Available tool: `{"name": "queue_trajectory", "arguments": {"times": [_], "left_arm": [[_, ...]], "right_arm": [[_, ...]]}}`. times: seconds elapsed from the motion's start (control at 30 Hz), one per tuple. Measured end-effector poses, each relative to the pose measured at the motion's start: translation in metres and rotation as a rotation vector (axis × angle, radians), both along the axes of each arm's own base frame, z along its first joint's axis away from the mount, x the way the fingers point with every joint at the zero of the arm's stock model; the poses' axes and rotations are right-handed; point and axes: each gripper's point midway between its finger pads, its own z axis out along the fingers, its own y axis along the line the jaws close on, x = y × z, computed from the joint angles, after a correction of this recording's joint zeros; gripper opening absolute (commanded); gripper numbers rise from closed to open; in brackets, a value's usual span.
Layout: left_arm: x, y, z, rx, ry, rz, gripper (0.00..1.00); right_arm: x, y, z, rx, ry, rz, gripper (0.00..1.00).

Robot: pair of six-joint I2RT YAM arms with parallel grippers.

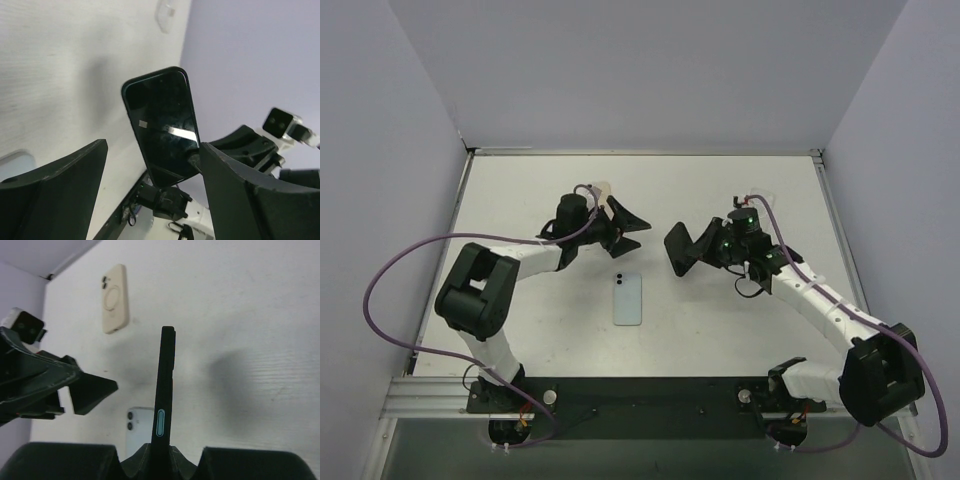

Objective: Take the phone out of the phone case
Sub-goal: Adjust the phone.

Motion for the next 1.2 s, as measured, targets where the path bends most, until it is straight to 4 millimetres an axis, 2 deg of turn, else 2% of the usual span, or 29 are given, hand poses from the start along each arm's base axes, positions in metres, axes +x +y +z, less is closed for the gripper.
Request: {"name": "queue_trajectory", "arguments": {"times": [0.17,0.33,0.5,0.6,0.63,0.77,1.03,1.2], "left_arm": [[-0.010,-0.020,0.042,-0.180,-0.120,-0.080,0.85],[-0.022,-0.025,0.053,-0.295,-0.138,-0.106,0.85],[-0.023,-0.025,0.051,-0.361,-0.125,-0.104,0.84],[-0.024,-0.027,0.056,-0.389,-0.134,-0.108,0.77],[-0.024,-0.028,0.058,-0.397,-0.138,-0.110,0.69],[-0.024,-0.029,0.062,-0.411,-0.148,-0.106,0.56],[-0.021,-0.028,0.066,-0.424,-0.154,-0.089,0.54],[-0.020,-0.028,0.063,-0.421,-0.147,-0.078,0.39]], "right_arm": [[0.003,0.022,0.044,0.178,-0.087,0.050,0.00],[0.002,0.033,0.062,0.257,-0.114,0.084,0.00],[0.000,0.040,0.064,0.321,-0.112,0.093,0.00],[-0.002,0.044,0.063,0.384,-0.098,0.091,0.00],[-0.002,0.046,0.061,0.400,-0.090,0.090,0.00],[0.002,0.052,0.060,0.455,-0.071,0.087,0.00],[0.010,0.065,0.063,0.553,-0.041,0.106,0.00],[0.008,0.069,0.061,0.590,-0.023,0.114,0.00]]}}
